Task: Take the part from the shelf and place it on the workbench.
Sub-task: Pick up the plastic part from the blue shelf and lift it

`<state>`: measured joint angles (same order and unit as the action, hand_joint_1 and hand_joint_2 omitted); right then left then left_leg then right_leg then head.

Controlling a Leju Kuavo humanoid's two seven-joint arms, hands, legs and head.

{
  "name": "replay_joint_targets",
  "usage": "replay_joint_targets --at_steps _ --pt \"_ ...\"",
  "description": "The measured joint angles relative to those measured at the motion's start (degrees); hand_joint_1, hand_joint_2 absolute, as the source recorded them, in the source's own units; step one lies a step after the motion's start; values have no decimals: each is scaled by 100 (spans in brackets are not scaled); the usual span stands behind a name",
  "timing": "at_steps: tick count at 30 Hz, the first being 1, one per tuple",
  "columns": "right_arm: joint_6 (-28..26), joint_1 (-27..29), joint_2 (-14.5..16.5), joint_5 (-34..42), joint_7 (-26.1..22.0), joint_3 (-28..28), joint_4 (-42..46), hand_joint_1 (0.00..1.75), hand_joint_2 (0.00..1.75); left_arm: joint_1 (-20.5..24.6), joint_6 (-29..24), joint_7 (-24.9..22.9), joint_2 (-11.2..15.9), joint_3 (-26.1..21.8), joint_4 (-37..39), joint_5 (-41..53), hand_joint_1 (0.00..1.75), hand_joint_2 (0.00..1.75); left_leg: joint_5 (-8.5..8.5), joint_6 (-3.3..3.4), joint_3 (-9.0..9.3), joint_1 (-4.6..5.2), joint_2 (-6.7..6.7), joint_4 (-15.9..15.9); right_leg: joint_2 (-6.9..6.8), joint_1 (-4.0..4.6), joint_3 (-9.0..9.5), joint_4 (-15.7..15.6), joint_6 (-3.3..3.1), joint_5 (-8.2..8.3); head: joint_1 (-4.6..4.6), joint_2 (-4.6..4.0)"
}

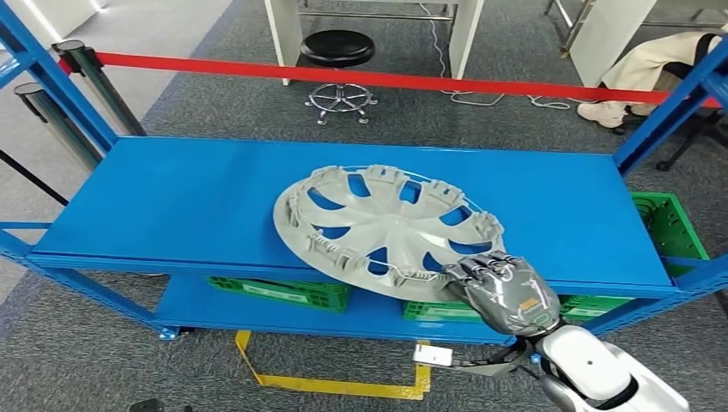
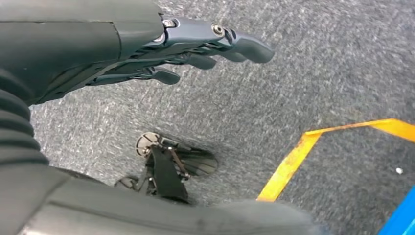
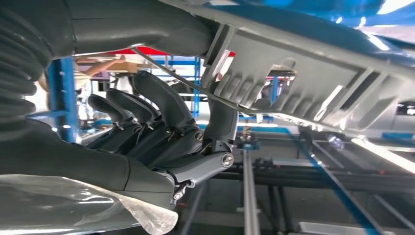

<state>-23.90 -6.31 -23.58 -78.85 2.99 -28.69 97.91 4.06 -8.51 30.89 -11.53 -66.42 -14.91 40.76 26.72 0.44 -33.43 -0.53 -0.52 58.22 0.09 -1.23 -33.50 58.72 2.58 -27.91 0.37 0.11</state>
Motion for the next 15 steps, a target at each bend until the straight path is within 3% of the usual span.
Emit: replay_joint_targets --at_steps 3,5,8,9,10,11,13,15 --pt "-31 90 -24 -59 12 48 116 175 175 -2 -18 20 -2 -2 0 -28 0 175 9 -78 -7 4 0 16 10 12 37 -47 -102 -23 3 0" --pt "-59 141 -31 -137 22 90 192 175 175 1 -19 11 -3 -7 0 -60 0 175 162 -130 -78 -6 7 219 -6 0 57 -58 -179 -18 -12 0" --pt "-161 219 -46 -289 63 160 275 175 175 -4 63 -48 -7 -39 0 -103 0 175 669 -170 -519 -8 14 1244 -25 10 72 -63 -247 -26 -31 0" --pt "-212 253 -46 -339 74 177 299 175 175 -8 102 -65 -7 -55 0 -118 0 175 757 -168 -648 -7 14 1532 -25 19 76 -62 -254 -29 -31 0" --pt "-270 287 -46 -386 80 189 326 175 175 -11 134 -75 -7 -73 0 -132 0 175 739 -158 -700 -5 14 1640 -23 27 82 -62 -258 -33 -32 0" --pt "-323 316 -46 -429 80 201 351 175 175 -13 160 -79 -7 -86 0 -144 0 175 608 -136 -650 -3 14 1522 -19 36 94 -61 -262 -37 -32 0" --pt "-413 350 -45 -502 81 226 404 175 175 -10 195 -83 -2 -103 0 -167 0 175 199 -61 -339 15 14 820 -10 51 122 -61 -260 -51 -31 0" --pt "-501 366 -45 -569 90 249 446 175 175 0 212 -84 4 -109 0 -174 0 175 -1 -1 -76 40 18 222 -3 77 121 -47 -230 -70 -29 0"
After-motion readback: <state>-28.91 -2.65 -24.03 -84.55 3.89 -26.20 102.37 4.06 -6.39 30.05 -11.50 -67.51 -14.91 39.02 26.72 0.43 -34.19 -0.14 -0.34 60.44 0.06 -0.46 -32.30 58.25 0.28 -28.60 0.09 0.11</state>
